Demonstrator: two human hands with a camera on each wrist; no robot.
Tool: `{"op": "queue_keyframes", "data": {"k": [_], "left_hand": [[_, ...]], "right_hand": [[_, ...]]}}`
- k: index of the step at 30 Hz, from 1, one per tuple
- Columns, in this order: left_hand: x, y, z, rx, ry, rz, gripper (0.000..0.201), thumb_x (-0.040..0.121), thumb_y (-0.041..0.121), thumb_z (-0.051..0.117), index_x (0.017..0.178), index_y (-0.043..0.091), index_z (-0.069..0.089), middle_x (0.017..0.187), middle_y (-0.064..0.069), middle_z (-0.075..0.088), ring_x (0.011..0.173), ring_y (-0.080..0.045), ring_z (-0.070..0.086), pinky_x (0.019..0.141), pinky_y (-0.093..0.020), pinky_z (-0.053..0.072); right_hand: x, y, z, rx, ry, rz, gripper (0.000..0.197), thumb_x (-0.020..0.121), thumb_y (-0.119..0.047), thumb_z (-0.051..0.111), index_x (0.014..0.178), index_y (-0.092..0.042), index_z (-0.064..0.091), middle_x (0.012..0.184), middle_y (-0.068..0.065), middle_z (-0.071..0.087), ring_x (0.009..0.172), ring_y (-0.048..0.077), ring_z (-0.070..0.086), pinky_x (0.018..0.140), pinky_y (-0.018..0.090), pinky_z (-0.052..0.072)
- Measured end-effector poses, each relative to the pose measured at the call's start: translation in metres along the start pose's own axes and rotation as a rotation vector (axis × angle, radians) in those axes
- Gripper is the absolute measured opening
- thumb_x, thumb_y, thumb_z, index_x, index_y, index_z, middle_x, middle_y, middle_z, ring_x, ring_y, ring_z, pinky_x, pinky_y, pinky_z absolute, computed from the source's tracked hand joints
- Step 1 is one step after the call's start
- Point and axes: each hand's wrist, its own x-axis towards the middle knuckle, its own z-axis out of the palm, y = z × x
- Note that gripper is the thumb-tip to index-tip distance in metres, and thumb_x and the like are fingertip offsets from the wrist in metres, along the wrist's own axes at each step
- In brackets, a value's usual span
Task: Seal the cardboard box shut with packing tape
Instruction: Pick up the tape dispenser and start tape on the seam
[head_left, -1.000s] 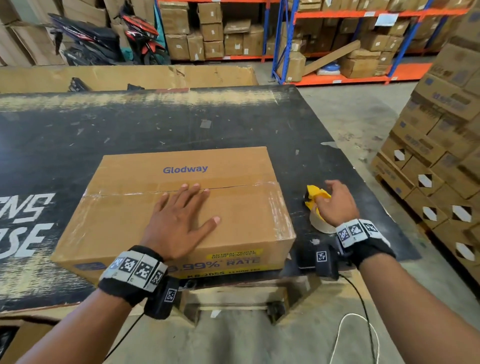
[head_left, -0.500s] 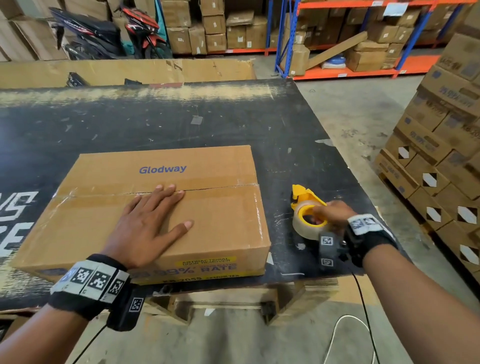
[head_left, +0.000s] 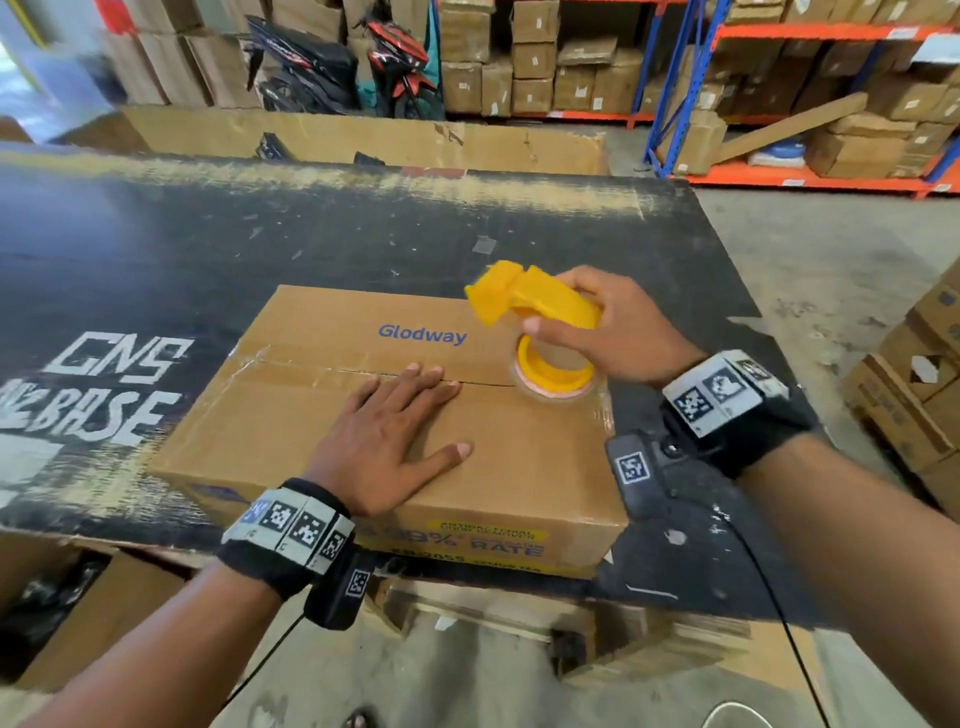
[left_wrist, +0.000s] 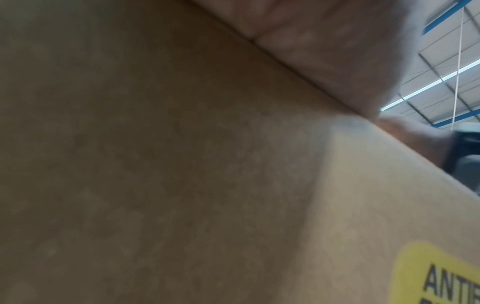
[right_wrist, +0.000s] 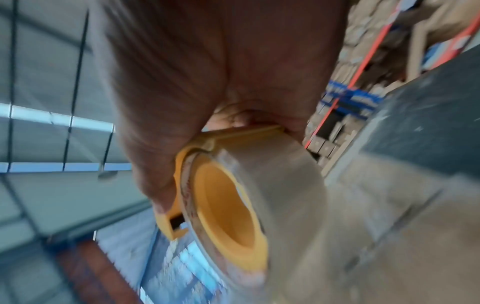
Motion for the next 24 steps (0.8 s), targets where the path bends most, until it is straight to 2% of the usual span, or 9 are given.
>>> {"op": "queue_keyframes", "data": {"k": [3,7,9,12,15,18,20,22,24], "left_hand": [[0.0,-0.001,0.001,-0.013,0.012,0.003,0.079,0.092,0.079,0.026,0.159,0.039,0.023,0.171,0.013,0.017,0.159,-0.009,0.007,0.128,-0.043,0.005],[-0.008,-0.013,-0.002,-0.06,0.007,0.001,0.079,0.092,0.077,0.032,0.159,0.037,0.024,0.172,0.008,0.018,0.159,-0.012,0.008,0.129,-0.044,0.006],[-0.019,-0.039,-0.013,-0.093,-0.007,-0.08,0.081,0.089,0.079,0.034,0.159,0.038,0.023,0.172,0.007,0.017,0.16,-0.015,0.007,0.129,-0.049,0.006],[-0.035,-0.101,-0.036,-0.038,0.005,-0.201,0.084,0.088,0.082,0.032,0.158,0.037,0.02,0.171,0.006,0.016,0.16,-0.02,0.006,0.127,-0.058,0.008],[-0.043,-0.145,-0.051,-0.002,-0.056,-0.225,0.09,0.087,0.085,0.029,0.161,0.035,0.015,0.172,0.008,0.013,0.159,-0.018,0.005,0.126,-0.059,0.011],[-0.046,-0.158,-0.054,-0.008,-0.081,-0.158,0.09,0.088,0.084,0.026,0.162,0.034,0.011,0.172,0.01,0.01,0.159,-0.014,0.005,0.127,-0.053,0.016],[-0.044,-0.165,-0.055,-0.027,-0.06,-0.119,0.092,0.088,0.085,0.028,0.162,0.034,0.014,0.172,0.01,0.013,0.159,-0.015,0.007,0.128,-0.048,0.018],[-0.043,-0.173,-0.056,-0.056,-0.048,-0.067,0.092,0.086,0.084,0.036,0.162,0.034,0.02,0.171,0.012,0.017,0.159,-0.014,0.01,0.128,-0.042,0.018],[-0.045,-0.183,-0.063,-0.165,-0.046,-0.023,0.086,0.087,0.076,0.051,0.158,0.034,0.031,0.166,0.016,0.028,0.157,-0.01,0.018,0.127,-0.032,0.017]], "right_hand": [[0.024,-0.002,0.038,-0.126,-0.056,-0.057,0.051,0.077,-0.055,0.078,0.109,-0.019,0.063,0.097,-0.006,0.067,0.086,0.013,0.064,0.071,0.028,0.047],[0.029,-0.004,0.051,-0.219,-0.109,-0.047,0.045,0.079,-0.048,0.079,0.109,-0.021,0.058,0.094,-0.009,0.063,0.081,0.01,0.059,0.065,0.025,0.041],[0.028,-0.005,0.051,-0.264,-0.143,-0.02,0.046,0.08,-0.047,0.078,0.11,-0.023,0.055,0.091,-0.011,0.06,0.082,0.012,0.059,0.064,0.026,0.042],[0.026,-0.006,0.05,-0.315,-0.166,-0.006,0.048,0.079,-0.054,0.074,0.111,-0.024,0.054,0.092,-0.007,0.062,0.089,0.02,0.062,0.071,0.037,0.049],[0.03,-0.01,0.052,-0.339,-0.174,-0.002,0.05,0.075,-0.061,0.071,0.11,-0.029,0.055,0.096,-0.005,0.065,0.09,0.022,0.063,0.074,0.042,0.053],[0.046,-0.03,0.068,-0.311,-0.214,-0.023,0.045,0.078,-0.053,0.076,0.111,-0.029,0.057,0.097,-0.008,0.064,0.09,0.017,0.063,0.074,0.04,0.052],[0.064,-0.051,0.093,-0.284,-0.213,-0.061,0.047,0.078,-0.056,0.074,0.11,-0.027,0.057,0.095,-0.009,0.063,0.088,0.013,0.062,0.072,0.037,0.051],[0.085,-0.072,0.128,-0.256,-0.209,-0.112,0.053,0.075,-0.061,0.07,0.111,-0.025,0.056,0.095,-0.007,0.063,0.087,0.014,0.062,0.07,0.035,0.05],[0.101,-0.089,0.166,-0.21,-0.228,-0.135,0.051,0.077,-0.059,0.071,0.11,-0.023,0.056,0.096,-0.005,0.064,0.087,0.016,0.063,0.071,0.036,0.051]]}}
